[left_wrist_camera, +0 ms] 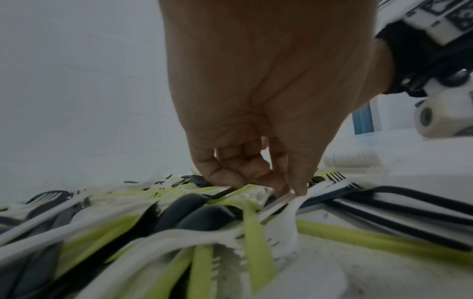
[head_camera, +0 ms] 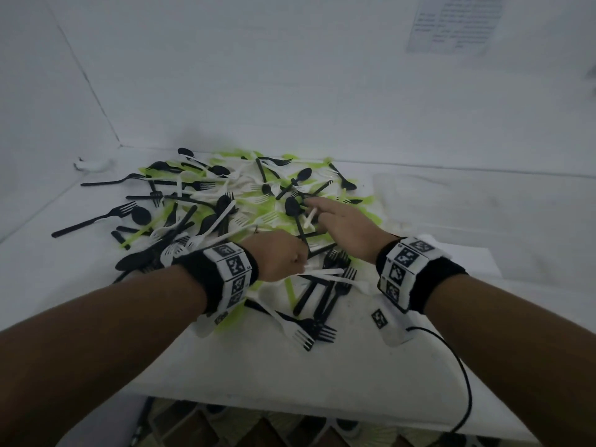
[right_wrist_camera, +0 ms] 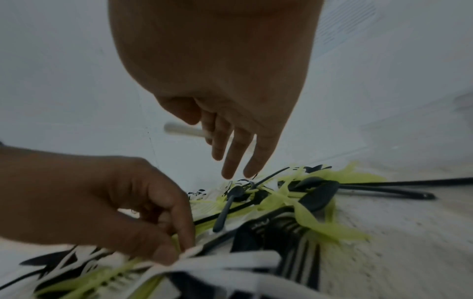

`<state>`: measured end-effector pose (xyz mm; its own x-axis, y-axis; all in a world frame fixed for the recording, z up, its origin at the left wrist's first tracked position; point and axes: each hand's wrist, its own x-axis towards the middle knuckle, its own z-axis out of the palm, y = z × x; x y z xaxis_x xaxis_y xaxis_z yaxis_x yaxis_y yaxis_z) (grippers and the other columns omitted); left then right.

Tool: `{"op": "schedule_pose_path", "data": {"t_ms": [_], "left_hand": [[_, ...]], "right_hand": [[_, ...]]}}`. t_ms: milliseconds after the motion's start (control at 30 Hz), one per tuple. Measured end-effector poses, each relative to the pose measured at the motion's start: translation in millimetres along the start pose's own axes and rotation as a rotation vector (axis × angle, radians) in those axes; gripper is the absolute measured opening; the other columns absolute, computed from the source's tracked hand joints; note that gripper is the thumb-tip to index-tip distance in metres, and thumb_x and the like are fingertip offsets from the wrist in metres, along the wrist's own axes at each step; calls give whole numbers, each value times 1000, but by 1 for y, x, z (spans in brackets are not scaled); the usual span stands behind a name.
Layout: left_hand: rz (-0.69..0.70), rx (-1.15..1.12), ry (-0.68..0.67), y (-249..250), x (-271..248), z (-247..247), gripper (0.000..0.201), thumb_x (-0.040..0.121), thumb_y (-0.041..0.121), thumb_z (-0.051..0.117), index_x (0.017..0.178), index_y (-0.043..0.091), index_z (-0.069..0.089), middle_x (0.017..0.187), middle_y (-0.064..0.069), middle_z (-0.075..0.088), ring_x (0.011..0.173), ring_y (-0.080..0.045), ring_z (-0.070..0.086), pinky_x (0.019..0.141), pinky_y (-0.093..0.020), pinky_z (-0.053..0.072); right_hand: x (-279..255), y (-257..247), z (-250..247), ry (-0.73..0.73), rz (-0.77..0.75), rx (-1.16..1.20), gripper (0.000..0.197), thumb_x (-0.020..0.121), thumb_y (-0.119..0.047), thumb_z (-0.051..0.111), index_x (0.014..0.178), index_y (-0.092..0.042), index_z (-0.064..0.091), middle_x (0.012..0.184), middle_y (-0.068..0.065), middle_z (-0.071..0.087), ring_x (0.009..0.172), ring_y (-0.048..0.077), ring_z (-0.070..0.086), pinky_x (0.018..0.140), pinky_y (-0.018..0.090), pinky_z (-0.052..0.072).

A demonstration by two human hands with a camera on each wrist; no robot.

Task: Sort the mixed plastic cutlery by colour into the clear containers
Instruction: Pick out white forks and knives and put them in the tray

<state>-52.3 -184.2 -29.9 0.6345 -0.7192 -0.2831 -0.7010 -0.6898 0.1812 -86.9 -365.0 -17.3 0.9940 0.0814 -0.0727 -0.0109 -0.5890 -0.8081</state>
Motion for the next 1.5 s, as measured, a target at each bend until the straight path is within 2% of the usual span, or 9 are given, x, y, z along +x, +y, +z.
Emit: {"op": "schedule_pose_path", "data": {"t_ms": [167,333,467,567,767,1033,1233,1400,1500], "left_hand": [[48,-45,61,-3,4,0,12,104,31,52,102,20,56,84,8,57,78,-17,55,61,-30,37],[97,-157,239,1,-7,-19,12,108,24,44,102,15,48,68,2,55,56,-17,50,56,-36,40],[-12,-171,320,12,-18,-45,24,109,29,34,118,11,48,84,-7,65,68,-28,65,59,-39,48],[-76,-584,292,8,-28,-55,21,108,34,41,108,14,47,85,-5,75,61,-25,73,58,-38,55],[-273,-1166,289,-1,-47,-48,28,104,36,52,100,8,54,93,-18,77,68,-33,70,77,-45,62],[-424,-1156,250,-24,-57,-15,33,91,25,78,104,7,53,93,-19,74,60,-19,65,63,-30,60],[-307,-579,184,-26,-59,16,49,94,54,64,96,5,58,79,-7,68,73,-27,65,64,-36,47],[-182,-550,105,9,-45,15,50,99,54,55,131,18,41,104,1,72,63,-3,63,60,-30,47],[-88,-539,61,27,-27,17,49,102,44,53,138,14,39,107,-6,72,76,-13,70,73,-40,56]], "right_hand": [[-14,20,3,208,-56,-127,21,105,-25,44,105,-19,63,98,4,70,86,21,68,85,46,55],[-19,32,4,349,5,14,40,98,-8,44,133,-25,33,71,7,56,60,23,60,59,45,50],[-16,35,5,282,152,-40,27,102,-23,43,127,-14,51,87,0,59,72,14,54,60,29,38],[-16,32,14,231,187,-58,26,102,-27,44,103,-5,57,80,3,57,70,19,50,60,33,37],[-12,29,26,171,251,-80,27,103,-30,43,104,-6,53,89,7,61,76,20,52,64,33,41],[0,16,51,66,244,-137,27,104,-33,44,107,-9,55,95,3,59,86,22,55,68,34,40],[6,18,62,66,216,-221,25,106,-30,40,104,-9,52,92,4,58,80,21,53,65,34,39],[8,23,50,250,225,-76,21,105,-30,41,93,-14,47,86,4,56,74,22,52,65,36,42],[2,24,37,326,245,-80,26,105,-34,39,97,-12,49,89,4,58,76,20,53,67,36,39]]}}
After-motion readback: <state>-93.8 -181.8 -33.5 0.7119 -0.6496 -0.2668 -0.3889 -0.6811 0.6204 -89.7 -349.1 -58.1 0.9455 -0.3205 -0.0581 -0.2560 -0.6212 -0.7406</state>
